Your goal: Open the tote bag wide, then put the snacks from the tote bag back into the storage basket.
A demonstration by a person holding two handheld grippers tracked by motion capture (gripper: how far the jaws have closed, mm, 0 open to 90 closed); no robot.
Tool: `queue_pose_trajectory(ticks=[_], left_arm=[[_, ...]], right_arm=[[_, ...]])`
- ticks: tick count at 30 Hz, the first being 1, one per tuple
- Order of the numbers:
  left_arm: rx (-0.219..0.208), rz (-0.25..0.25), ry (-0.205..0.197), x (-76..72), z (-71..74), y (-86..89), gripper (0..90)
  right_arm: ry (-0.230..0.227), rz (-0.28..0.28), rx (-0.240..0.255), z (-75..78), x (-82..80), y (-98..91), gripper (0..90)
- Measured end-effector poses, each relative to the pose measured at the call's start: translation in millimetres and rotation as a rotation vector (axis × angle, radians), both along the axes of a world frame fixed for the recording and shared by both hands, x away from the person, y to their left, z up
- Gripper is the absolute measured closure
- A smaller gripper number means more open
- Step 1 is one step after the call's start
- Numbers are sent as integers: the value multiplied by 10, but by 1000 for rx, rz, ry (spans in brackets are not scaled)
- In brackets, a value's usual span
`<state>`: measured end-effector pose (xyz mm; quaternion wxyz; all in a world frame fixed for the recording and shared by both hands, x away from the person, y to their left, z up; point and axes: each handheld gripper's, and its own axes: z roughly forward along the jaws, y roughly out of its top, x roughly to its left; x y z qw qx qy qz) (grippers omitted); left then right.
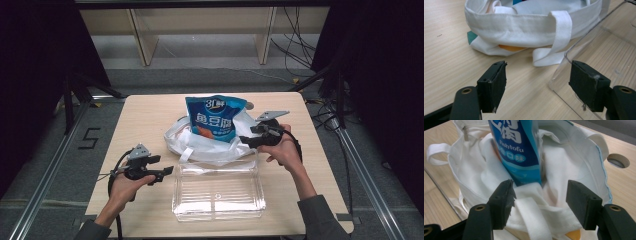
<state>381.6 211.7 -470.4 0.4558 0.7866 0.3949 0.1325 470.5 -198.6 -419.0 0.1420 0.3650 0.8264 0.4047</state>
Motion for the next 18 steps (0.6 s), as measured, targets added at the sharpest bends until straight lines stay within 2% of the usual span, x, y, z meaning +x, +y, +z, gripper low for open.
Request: queue_pose_trajectory(ticks=[1,2,4,5,7,8,9,10,11,12,13,14,15,17,18], left_arm=[[6,-4,7,-21,-5,9,291],[2,2,3,-42,-15,4,288],[11,1,7,-81,-28,15,286],[17,2,9,-100,-33,17,283],[33,4,9,-147,-59,18,276],[29,6,10,-167,-74,17,277],[51,0,14,-180,-73,32,275],[22,25,20,-210,-94,11,273],[30,15,13,-221,-98,21,271],[42,7,17,-242,-102,36,271],[24,24,16,-264,-115,21,272],[67,1,8,-277,-113,48,271],[47,17,8,-295,-131,28,271],[62,5,14,-335,-160,37,270],[39,13,15,-360,-187,21,269]], right_arm=[[-8,13,-18,19,4,-14,388],[-1,-2,-10,29,-11,-5,386],[-7,5,-11,42,-18,0,378],[11,-2,-2,58,-34,9,374],[10,9,-10,83,-41,4,362],[-3,5,-5,83,-38,8,357],[-12,7,-11,92,-42,10,348],[-10,8,-12,96,-52,13,335],[-6,5,-15,110,-55,8,322],[-25,2,-4,101,-56,17,318],[19,13,-23,139,-81,13,306],[11,19,-39,152,-74,6,296],[-6,19,-35,154,-72,15,287],[-17,16,-35,188,-79,21,270],[-16,23,-47,217,-84,13,258]])
